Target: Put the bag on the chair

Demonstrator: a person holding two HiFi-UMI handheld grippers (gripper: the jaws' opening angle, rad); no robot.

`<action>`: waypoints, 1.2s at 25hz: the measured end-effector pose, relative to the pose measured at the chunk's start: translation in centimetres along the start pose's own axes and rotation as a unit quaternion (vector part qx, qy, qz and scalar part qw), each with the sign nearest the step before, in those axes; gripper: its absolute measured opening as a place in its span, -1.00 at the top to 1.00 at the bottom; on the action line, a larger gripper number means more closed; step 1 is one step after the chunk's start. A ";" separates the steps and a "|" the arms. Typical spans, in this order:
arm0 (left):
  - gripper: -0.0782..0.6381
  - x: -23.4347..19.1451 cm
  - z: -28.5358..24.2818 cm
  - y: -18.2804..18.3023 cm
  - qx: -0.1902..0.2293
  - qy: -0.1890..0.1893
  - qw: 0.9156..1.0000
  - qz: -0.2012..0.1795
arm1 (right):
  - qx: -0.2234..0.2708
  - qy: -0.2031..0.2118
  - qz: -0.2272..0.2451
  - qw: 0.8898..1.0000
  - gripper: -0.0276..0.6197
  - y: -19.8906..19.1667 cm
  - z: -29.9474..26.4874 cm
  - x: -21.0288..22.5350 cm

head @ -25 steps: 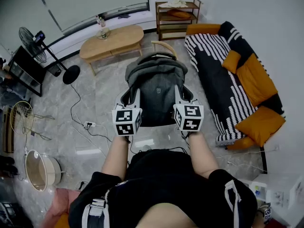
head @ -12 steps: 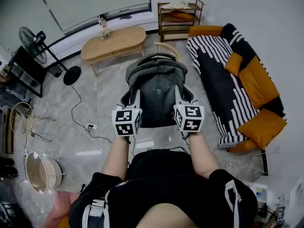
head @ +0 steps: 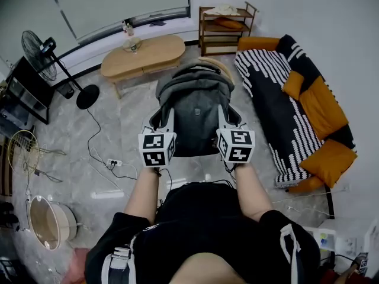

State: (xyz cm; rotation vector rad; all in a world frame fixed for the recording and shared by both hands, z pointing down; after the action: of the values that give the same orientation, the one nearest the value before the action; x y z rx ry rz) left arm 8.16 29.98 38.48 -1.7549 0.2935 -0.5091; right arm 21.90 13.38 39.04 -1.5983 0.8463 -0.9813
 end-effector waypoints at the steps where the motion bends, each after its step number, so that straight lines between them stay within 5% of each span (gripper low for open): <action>1: 0.49 -0.9 0.1 -0.2 0.003 -0.003 1.000 -0.002 | 0.001 -0.001 0.001 1.000 0.69 -0.1 -0.4 -0.8; 17: 0.49 -7.4 -5.9 -3.1 -0.014 -0.002 1.000 0.010 | -0.022 0.000 0.000 1.000 0.69 -1.8 -9.5 -2.6; 30: 0.49 -11.3 -24.6 0.9 -0.016 0.007 1.000 0.006 | -0.019 0.016 -0.003 1.000 0.69 3.1 -26.9 5.9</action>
State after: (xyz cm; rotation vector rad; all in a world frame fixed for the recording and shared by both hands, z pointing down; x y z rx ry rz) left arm -13.54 13.88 40.01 -1.7793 0.3235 -0.5095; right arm -0.19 -3.30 40.70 -1.6226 0.8877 -1.0024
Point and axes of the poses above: the fingertips, and each gripper's own axes: z backward along the fingers, x to its right, y out of its top, the point moved 6 cm from there along z, backward along the fingers, and after that the axes turned 8 degrees about -z, right-handed, at the moved point
